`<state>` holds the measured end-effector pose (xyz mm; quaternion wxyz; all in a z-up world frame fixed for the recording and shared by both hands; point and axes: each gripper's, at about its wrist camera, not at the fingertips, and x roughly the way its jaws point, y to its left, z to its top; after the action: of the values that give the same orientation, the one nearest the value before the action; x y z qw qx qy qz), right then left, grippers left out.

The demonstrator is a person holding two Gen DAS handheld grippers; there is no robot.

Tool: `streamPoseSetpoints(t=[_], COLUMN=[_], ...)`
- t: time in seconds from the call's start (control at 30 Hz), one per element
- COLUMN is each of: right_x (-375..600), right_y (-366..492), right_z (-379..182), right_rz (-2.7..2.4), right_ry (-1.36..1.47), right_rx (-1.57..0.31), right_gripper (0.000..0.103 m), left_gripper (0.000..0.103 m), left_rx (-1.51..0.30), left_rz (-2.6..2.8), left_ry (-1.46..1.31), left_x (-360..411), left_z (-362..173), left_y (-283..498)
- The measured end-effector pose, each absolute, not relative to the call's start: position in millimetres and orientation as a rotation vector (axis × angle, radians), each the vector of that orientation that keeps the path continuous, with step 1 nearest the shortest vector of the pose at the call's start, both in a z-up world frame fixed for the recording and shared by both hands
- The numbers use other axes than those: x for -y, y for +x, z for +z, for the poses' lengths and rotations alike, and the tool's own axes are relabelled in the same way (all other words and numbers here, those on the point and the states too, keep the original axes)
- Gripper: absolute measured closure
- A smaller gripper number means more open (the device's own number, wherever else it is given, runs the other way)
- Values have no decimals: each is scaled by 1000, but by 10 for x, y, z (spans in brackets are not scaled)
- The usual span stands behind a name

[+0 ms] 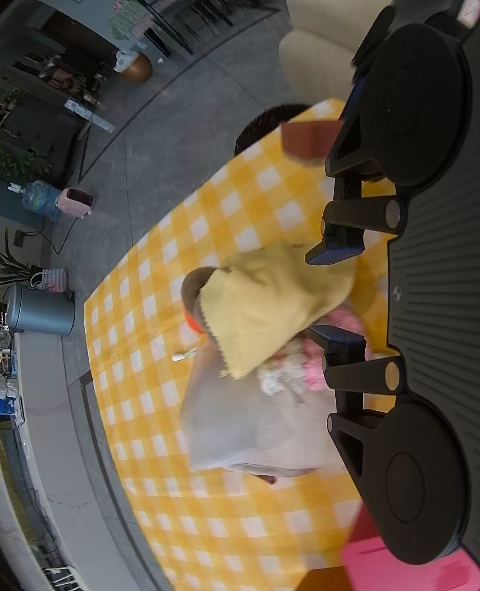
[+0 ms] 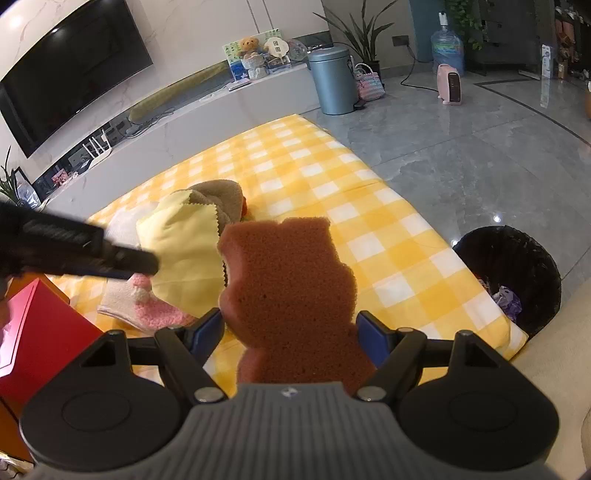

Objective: Organize soft objects
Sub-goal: 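Grasp the yellow cloth with the left tool while right holds the brown sponge, then lift the yellow cloth with the left tool toward the box while right carries the sponge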

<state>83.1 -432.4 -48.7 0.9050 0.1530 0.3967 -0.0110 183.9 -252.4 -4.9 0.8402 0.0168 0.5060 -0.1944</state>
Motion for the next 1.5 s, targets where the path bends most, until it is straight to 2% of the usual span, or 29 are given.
streamPoseSetpoints(t=[0.07, 0.13, 0.27, 0.4, 0.67, 0.9, 1.0, 1.07, 1.1, 1.17, 1.23, 1.3, 1.5], right_x=[4327, 4331, 4328, 4314, 4278, 4241, 4229, 4222, 4219, 4215, 4219, 4227, 4240], right_y=[831, 837, 850, 862, 882, 895, 905, 909, 909, 915, 919, 919, 910], right_z=[-490, -496, -508, -511, -513, -512, -518, -523, -525, -528, -531, -534, -534], right_rz=[-14, -15, -17, -20, -20, -25, -27, -28, -28, -27, -26, -23, -21], right_ry=[321, 323, 321, 315, 296, 271, 264, 259, 257, 256, 257, 261, 268], right_rx=[-819, -821, -832, -837, -848, -859, -864, -868, -869, -871, -873, -873, -871], right_gripper=[26, 26, 26, 26, 26, 26, 26, 26, 26, 26, 26, 26, 26], left_gripper=[60, 76, 85, 102, 102, 102, 101, 96, 87, 80, 59, 50, 50], left_rx=[-1059, -1064, -1049, -1053, -1047, -1161, -1216, -1239, -1242, -1253, -1272, -1274, -1280], left_rz=[-394, -408, -408, -444, -500, -496, -460, -477, -488, -502, -503, -474, -415], left_ry=[29, 11, 19, 31, 124, 242, 322, 314, 315, 312, 333, 370, 429], left_x=[2544, 2551, 2535, 2428, 2013, 1971, 2056, 2106, 2112, 2181, 2265, 2339, 2394], left_z=[-88, -120, -104, -49, 221, 55, -143, -233, -251, -311, -396, -486, -654], left_y=[1910, 1974, 1990, 1883, 1275, 990, 980, 1015, 1020, 1070, 1109, 1135, 1182])
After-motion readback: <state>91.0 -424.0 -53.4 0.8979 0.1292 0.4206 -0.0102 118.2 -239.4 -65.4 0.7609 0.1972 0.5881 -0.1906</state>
